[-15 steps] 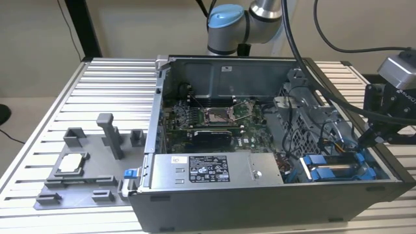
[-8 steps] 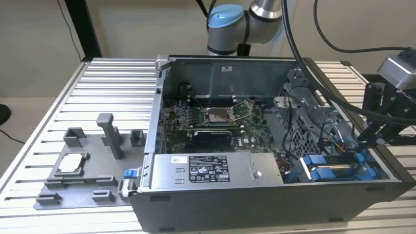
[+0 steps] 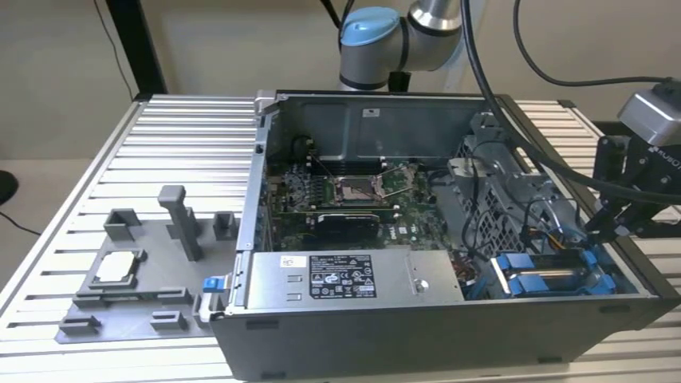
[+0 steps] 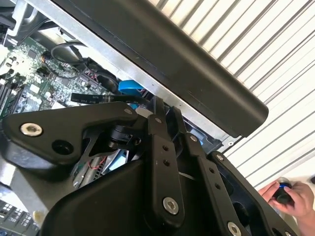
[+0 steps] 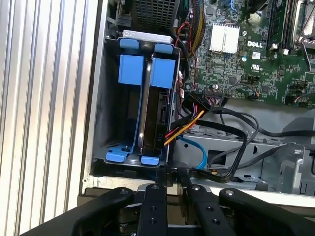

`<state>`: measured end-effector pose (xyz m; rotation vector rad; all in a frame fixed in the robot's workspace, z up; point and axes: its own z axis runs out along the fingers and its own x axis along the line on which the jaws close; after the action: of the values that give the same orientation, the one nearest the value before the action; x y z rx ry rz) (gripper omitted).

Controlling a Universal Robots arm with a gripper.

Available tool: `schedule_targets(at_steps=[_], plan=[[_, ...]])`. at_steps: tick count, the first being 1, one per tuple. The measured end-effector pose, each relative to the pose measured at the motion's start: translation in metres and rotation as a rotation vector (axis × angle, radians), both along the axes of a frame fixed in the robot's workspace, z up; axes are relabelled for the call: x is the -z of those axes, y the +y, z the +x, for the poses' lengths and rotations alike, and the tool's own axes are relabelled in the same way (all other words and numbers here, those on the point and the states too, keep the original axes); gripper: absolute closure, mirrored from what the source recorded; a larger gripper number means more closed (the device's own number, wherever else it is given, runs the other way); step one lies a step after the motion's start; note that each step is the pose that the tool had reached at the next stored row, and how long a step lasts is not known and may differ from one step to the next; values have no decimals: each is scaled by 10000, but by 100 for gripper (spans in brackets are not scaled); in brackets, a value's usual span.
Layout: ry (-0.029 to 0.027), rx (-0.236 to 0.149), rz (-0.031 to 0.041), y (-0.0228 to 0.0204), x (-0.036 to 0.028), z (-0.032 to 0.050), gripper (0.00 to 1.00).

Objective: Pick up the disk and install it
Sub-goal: 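Insert the second disk wire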

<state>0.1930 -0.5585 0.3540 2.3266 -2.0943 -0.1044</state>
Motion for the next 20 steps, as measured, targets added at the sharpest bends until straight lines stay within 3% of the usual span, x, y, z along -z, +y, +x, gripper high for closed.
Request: schedule_targets(at_steps=[5, 6, 18, 19, 20], plan=[[52, 0, 0, 0, 1, 0, 100], [53, 0, 0, 0, 2, 0, 0], [103, -2, -12, 7, 38, 1, 0], [103, -1, -12, 7, 38, 1, 100], [104, -2, -13, 7, 38, 1, 100]])
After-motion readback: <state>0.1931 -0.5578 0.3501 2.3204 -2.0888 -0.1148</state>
